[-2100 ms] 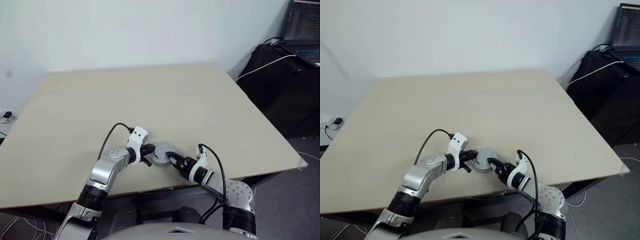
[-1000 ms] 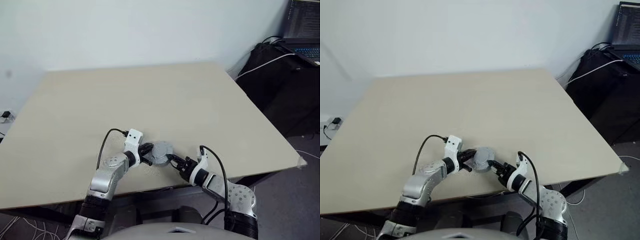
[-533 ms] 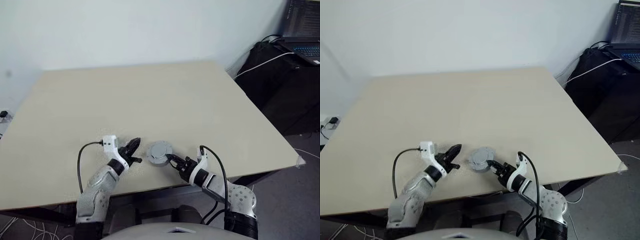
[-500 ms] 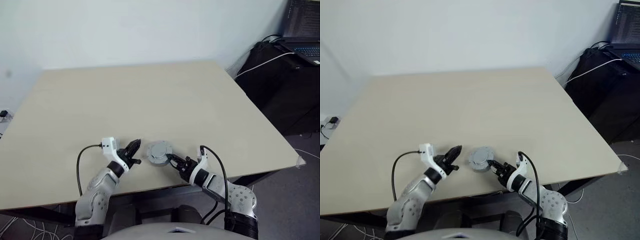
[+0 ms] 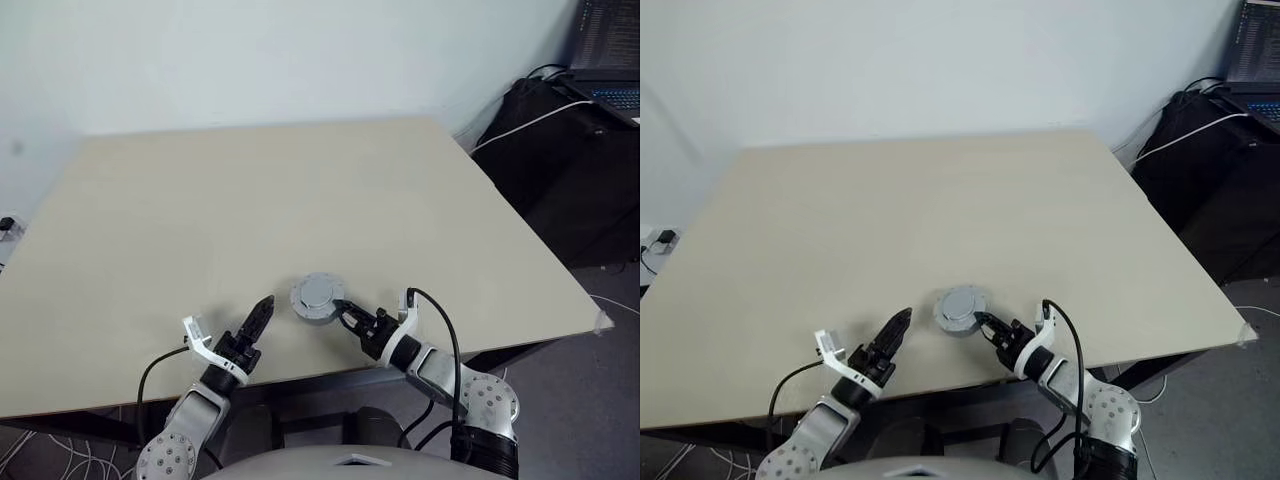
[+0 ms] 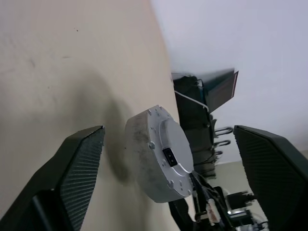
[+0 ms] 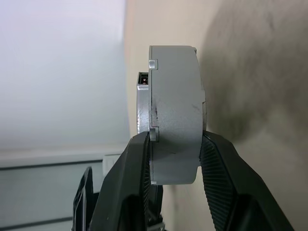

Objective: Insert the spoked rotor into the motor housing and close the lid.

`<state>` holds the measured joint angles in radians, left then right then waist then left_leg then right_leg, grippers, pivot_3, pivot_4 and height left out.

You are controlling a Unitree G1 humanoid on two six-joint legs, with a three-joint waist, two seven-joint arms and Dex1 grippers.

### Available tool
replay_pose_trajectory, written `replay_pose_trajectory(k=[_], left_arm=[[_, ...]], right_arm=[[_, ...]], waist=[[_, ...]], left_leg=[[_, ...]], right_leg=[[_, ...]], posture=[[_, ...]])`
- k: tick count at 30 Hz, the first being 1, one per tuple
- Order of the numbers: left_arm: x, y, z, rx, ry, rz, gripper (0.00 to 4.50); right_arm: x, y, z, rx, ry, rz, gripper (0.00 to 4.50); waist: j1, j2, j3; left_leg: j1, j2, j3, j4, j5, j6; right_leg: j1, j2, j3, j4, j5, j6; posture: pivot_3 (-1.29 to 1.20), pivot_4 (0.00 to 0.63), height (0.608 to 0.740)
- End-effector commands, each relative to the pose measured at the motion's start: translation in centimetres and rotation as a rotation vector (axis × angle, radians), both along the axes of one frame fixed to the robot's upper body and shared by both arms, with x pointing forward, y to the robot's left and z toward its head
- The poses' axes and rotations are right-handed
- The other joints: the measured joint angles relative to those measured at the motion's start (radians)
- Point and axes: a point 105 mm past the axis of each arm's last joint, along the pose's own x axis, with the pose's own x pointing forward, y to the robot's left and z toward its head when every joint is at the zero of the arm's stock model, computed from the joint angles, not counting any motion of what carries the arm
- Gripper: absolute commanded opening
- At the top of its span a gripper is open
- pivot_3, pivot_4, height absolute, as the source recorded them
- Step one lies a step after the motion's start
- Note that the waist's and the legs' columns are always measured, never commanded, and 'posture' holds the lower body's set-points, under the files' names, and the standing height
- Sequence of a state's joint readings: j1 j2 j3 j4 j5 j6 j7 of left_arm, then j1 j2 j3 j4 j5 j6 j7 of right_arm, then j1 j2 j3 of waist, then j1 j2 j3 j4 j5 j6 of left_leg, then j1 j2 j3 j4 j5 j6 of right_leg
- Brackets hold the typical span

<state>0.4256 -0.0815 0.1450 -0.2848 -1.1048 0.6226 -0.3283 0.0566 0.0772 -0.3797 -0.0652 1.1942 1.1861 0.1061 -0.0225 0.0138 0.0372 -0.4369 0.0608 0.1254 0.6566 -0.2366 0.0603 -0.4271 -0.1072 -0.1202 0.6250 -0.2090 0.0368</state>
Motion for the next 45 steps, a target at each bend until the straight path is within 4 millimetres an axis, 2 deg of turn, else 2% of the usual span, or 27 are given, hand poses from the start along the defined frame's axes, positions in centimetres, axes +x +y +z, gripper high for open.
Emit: replay_pose_trajectory(k=[1,6,13,24,35,38,43,45], left_arm=[[0.4,-1.6,2.2,-0.190,-0.078,0.035,4.50],[0.3,-2.4,2.6,-0.284,-0.081,0.024,4.50],[0.6,-2.9,2.9,-0.307,-0.095,-0.006,4.50],[1.2,-3.6,3.4,-0.356,-0.125,-0.036,4.50],[1.2,-4.1,3.5,-0.364,-0.127,-0.058,4.50],[1.0,-4.3,3.4,-0.359,-0.108,-0.067,3.89],[0.4,-4.2,3.3,-0.351,-0.084,-0.061,2.27],[0.3,-4.1,3.3,-0.353,-0.078,-0.056,2.18]], right_arm=[[0.9,0.6,3.2,0.065,-0.130,0.015,1.20],[1.0,1.1,4.4,0.095,-0.166,0.030,1.20],[0.5,2.5,6.2,0.126,-0.214,0.095,1.20],[-0.9,3.8,6.1,0.132,-0.190,0.193,1.20],[-1.5,4.0,6.1,0.140,-0.174,0.236,1.20],[-1.4,3.9,5.9,0.134,-0.171,0.233,1.20],[-1.3,3.8,5.7,0.129,-0.162,0.216,1.20],[-1.2,3.7,5.6,0.128,-0.157,0.209,1.20]], waist=[[0.000,0.000,0.000],[-0.001,0.000,0.000],[-0.002,0.000,0.000],[-0.001,0.000,0.000],[0.000,0.000,0.000],[0.000,0.000,0.000],[0.000,0.000,0.000],[0.000,0.000,0.000]], left_leg=[[0.000,0.000,0.000,0.000,0.000,0.000],[0.000,0.000,0.000,0.000,0.000,0.000],[0.000,0.000,0.000,0.000,0.000,0.000],[0.000,0.000,0.000,0.002,0.000,0.000],[-0.001,0.000,0.000,0.005,0.000,0.000],[0.000,0.000,0.000,0.006,0.000,0.001],[-0.001,0.000,0.000,0.005,0.000,0.001],[-0.001,0.000,0.000,0.005,0.000,0.001]], right_leg=[[0.000,0.000,0.000,0.000,0.000,0.000],[0.000,0.000,0.000,0.000,0.000,0.000],[0.000,0.001,0.000,0.000,0.000,0.000],[0.000,0.001,0.000,0.000,0.000,0.000],[0.002,0.002,0.001,0.001,0.001,0.002],[0.002,0.002,0.001,0.001,0.002,0.002],[0.002,0.002,0.002,0.001,0.002,0.002],[0.002,0.002,0.002,0.001,0.002,0.002]], posture=[[0.00,0.000,0.740],[0.00,0.000,0.740],[0.00,0.000,0.740],[0.00,0.000,0.740],[0.00,0.000,0.740],[0.00,0.000,0.740],[0.00,0.000,0.740],[0.00,0.000,0.740]])
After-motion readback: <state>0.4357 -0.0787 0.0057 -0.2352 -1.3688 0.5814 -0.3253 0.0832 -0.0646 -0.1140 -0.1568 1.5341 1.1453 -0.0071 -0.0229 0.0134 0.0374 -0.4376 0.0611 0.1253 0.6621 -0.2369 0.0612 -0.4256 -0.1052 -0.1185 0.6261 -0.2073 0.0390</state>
